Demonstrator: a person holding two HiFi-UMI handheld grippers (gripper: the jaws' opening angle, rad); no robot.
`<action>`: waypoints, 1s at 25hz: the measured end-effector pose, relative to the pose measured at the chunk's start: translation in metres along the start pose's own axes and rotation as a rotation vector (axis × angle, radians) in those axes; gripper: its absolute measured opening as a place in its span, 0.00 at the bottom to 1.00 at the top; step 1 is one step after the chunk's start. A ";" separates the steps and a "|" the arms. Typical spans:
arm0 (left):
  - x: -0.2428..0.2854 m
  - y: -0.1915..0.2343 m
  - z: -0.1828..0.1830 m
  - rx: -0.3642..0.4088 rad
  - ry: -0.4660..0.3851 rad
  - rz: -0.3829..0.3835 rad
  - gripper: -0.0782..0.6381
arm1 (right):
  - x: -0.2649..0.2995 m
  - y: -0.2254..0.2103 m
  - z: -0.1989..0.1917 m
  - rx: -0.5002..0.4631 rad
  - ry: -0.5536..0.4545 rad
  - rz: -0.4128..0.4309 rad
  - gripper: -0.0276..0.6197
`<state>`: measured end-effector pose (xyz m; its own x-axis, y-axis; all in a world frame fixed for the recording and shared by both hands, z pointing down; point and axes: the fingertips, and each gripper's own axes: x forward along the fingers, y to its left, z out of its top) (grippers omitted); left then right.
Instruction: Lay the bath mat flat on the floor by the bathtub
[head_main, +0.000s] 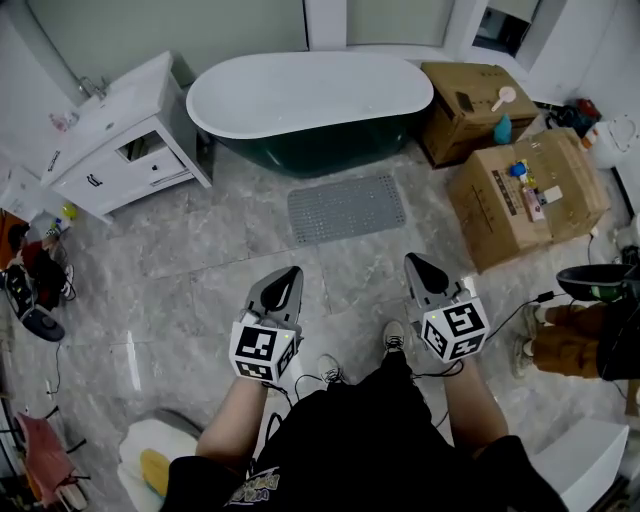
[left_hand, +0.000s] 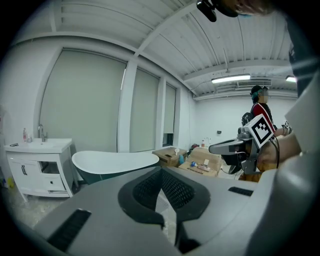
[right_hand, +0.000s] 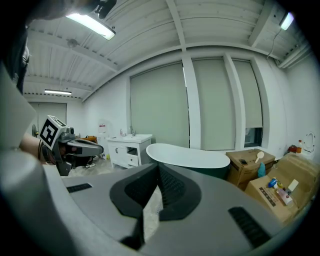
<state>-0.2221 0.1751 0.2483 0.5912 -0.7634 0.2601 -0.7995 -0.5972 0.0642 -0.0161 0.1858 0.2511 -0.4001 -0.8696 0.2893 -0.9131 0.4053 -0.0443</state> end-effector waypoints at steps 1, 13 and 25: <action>-0.003 0.000 -0.001 0.002 -0.001 -0.005 0.13 | -0.002 0.004 -0.001 0.001 -0.001 -0.004 0.07; -0.028 -0.011 -0.007 0.008 -0.015 -0.041 0.13 | -0.030 0.031 -0.006 -0.019 -0.012 -0.026 0.07; -0.032 0.002 -0.002 0.012 -0.024 -0.030 0.13 | -0.015 0.038 0.003 -0.036 -0.013 -0.009 0.07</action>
<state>-0.2425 0.1988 0.2417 0.6175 -0.7505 0.2355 -0.7800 -0.6229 0.0605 -0.0447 0.2132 0.2421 -0.3934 -0.8767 0.2768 -0.9132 0.4074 -0.0078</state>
